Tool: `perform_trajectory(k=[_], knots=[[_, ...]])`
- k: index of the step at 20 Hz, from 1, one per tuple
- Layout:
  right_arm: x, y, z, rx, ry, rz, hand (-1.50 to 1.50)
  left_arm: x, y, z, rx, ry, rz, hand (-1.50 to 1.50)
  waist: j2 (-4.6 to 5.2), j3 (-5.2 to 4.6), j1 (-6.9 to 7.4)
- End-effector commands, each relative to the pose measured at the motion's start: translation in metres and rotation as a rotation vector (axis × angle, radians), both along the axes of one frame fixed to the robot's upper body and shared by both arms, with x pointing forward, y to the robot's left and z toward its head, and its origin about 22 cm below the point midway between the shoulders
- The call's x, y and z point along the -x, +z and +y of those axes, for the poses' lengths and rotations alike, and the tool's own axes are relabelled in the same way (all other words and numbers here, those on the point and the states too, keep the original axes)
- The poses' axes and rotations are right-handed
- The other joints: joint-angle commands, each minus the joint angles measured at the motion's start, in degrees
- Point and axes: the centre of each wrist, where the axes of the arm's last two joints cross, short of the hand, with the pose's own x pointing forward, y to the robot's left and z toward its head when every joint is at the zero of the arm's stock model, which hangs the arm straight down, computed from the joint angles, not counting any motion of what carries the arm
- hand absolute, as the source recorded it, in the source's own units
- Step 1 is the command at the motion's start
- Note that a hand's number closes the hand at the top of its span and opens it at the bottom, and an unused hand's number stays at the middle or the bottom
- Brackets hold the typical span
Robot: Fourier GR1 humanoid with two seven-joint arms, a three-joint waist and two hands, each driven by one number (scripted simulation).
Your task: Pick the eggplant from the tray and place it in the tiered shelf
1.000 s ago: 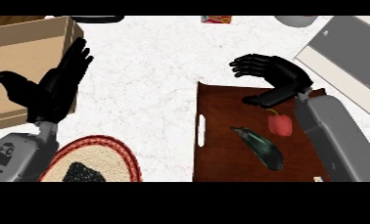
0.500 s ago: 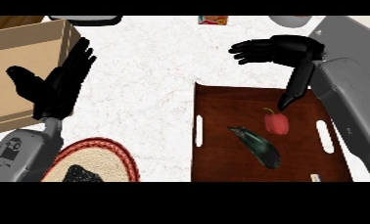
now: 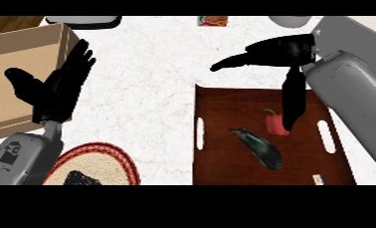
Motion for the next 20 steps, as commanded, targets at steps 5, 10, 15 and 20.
perform_trajectory(k=[5,10,15,20], knots=[[0.042,-0.052,0.022,0.144,0.074,-0.103,-1.5,0.0,0.01,0.021,0.002,0.002,-0.001,0.0,0.17,-0.02,-0.46],[0.066,-0.061,0.034,0.298,0.114,-0.188,-1.5,0.018,-0.018,0.008,-0.003,0.001,0.009,0.0,-0.04,-0.06,-0.78],[0.057,-0.067,0.031,0.36,0.12,-0.245,-1.5,-0.004,0.004,0.007,-0.006,0.003,0.009,0.0,0.19,-0.04,-0.51],[0.067,-0.069,0.037,0.403,0.139,-0.262,-1.5,0.002,0.002,0.007,-0.004,-0.009,-0.012,0.0,0.13,-0.05,-0.5]])
